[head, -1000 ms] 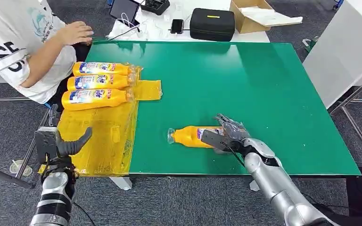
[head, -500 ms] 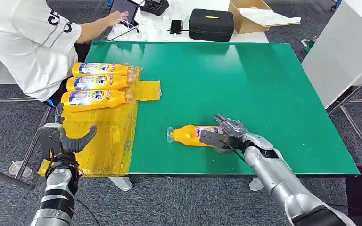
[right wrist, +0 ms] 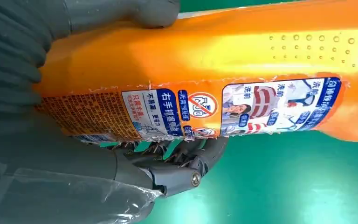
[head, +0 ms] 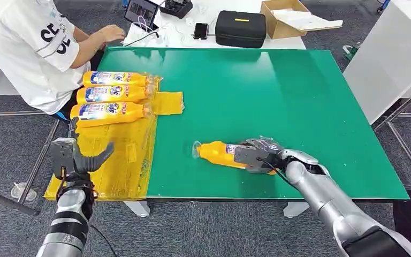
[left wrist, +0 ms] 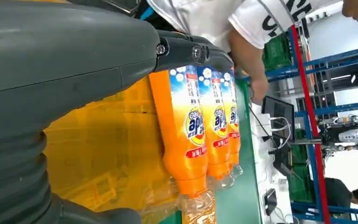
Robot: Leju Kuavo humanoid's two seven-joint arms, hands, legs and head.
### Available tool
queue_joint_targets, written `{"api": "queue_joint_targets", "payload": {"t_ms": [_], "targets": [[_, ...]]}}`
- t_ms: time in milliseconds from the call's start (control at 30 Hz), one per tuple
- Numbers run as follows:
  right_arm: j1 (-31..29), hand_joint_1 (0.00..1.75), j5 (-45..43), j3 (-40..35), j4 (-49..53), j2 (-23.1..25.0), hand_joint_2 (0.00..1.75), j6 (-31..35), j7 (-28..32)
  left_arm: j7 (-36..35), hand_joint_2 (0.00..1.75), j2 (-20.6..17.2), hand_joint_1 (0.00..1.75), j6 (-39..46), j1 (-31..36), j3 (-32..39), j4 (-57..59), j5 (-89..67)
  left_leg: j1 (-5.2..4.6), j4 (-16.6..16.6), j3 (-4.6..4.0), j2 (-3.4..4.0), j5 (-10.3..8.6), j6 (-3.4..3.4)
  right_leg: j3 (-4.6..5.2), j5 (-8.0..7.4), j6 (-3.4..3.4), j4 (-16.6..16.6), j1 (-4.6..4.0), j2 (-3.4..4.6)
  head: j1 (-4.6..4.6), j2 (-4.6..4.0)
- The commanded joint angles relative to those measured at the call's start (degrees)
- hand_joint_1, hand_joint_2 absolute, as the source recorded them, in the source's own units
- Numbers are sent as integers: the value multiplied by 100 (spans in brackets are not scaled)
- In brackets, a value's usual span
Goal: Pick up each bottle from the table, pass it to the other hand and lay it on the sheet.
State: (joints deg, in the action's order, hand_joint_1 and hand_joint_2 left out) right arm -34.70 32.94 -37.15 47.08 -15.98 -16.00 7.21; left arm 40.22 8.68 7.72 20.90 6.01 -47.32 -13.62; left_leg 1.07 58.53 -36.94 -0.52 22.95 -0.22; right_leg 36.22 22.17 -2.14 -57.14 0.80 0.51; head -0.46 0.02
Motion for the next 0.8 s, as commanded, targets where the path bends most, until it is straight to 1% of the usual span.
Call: {"api": "queue_joint_targets", "payload": {"t_ms": [33,100,133,167,200,233,267,300,333,367,400,467,500,533,567,600,633,667,767,800], "targets": [[154,175,-298,-481,37,-321,175,49,-42,-22,175,-13,0,-39,256,-138,460,65,0,-4,12,-15,0,6,-19,6,7,5,-3,-23,-2,-2],[452,175,-543,-174,289,-242,175,471,45,-22,175,8,0,-135,243,-105,438,141,2,-5,13,-15,1,6,-21,6,6,7,-4,-21,0,-2],[807,175,-650,200,568,-45,175,1026,113,-22,175,36,0,-198,204,-77,380,172,3,-7,19,-19,2,7,-30,8,9,11,-6,-27,0,-2],[1125,175,-567,538,889,171,175,1531,212,-22,175,74,0,-300,131,-47,248,216,4,-13,30,-24,4,11,-45,11,12,19,-9,-36,-2,-2],[1561,175,-393,1059,1360,575,175,2143,308,-91,175,141,0,-526,-4,-9,5,326,7,-15,28,-20,4,7,-41,9,11,21,-11,-29,0,-2],[1810,175,-57,1361,1719,876,175,2713,471,-196,175,195,0,-731,-106,-10,-200,417,12,-13,26,-6,7,1,-33,6,11,20,-15,-11,0,-2],[2042,175,0,1717,2055,1212,175,3093,537,-293,175,251,0,-905,-216,-23,-414,527,9,-18,34,-5,9,3,-41,10,14,22,-13,-13,-2,-2],[2247,175,394,1983,2467,1545,175,3803,768,-477,175,314,0,-1268,-359,-90,-694,764,7,-9,20,6,11,1,-26,8,12,11,-11,1,6,-2],[2378,175,328,2150,2693,1736,175,3912,805,-554,175,360,0,-1407,-446,-155,-880,890,8,-7,20,8,18,1,-24,15,15,6,-12,2,0,-2],[2436,175,422,2220,2803,1808,175,4083,871,-649,175,379,0,-1542,-493,-217,-984,1020,5,-3,2,22,18,-2,-4,11,13,-3,-7,21,-2,-2],[2596,175,365,2453,3024,2017,175,4570,1248,-797,175,408,0,-1884,-552,-398,-1155,1300,5,0,4,25,25,-2,-4,17,17,-7,-9,21,0,-2],[2759,175,240,2691,3181,2208,175,4977,1734,-998,175,411,0,-2179,-562,-664,-1240,1672,3,0,-25,-1,14,-4,28,13,9,-9,-5,-3,-7,-2],[2812,175,206,2753,3196,2247,175,5059,1805,-1025,175,420,0,-2252,-547,-749,-1243,1723,8,2,-12,-5,22,-3,13,23,13,-9,-11,-10,-7,0],[2866,175,63,2806,3167,2292,175,5123,2077,-1085,175,412,0,-2414,-529,-881,-1227,1898,7,-1,-34,-20,8,-1,32,15,7,-6,-8,-21,-4,-2],[2890,175,81,2835,3129,2308,175,5173,2152,-1119,175,414,0,-2466,-516,-943,-1208,1977,12,4,-26,-27,16,1,17,27,12,-7,-14,-30,-2,-2],[2897,175,27,2901,3042,2363,175,5248,2270,-1135,175,390,0,-2530,-491,-1036,-1162,2076,14,1,-36,-23,11,0,24,20,9,-1,-17,-22,-2,-2],[2899,175,-100,2950,3003,2414,175,5217,2394,-1129,175,365,0,-2534,-487,-1117,-1160,2141,11,1,-25,-18,15,4,14,24,9,-2,-15,-21,-4,-2],[2896,175,-61,2944,2874,2454,175,5229,2544,-1210,175,330,0,-2766,-482,-1248,-1143,2407,9,1,-17,-15,19,7,5,26,9,-1,-14,-19,0,-2],[2890,175,-179,2944,2715,2532,175,5154,2642,-1212,175,291,0,-2812,-505,-1390,-1164,2503,4,-4,-39,-6,11,0,31,12,8,1,-3,-6,-2,-2],[2867,175,-179,2905,2600,2549,175,5118,2674,-1268,175,272,0,-3012,-514,-1437,-1158,2697,3,-5,-29,-3,14,1,24,14,11,1,-4,-5,-2,-2]]}}
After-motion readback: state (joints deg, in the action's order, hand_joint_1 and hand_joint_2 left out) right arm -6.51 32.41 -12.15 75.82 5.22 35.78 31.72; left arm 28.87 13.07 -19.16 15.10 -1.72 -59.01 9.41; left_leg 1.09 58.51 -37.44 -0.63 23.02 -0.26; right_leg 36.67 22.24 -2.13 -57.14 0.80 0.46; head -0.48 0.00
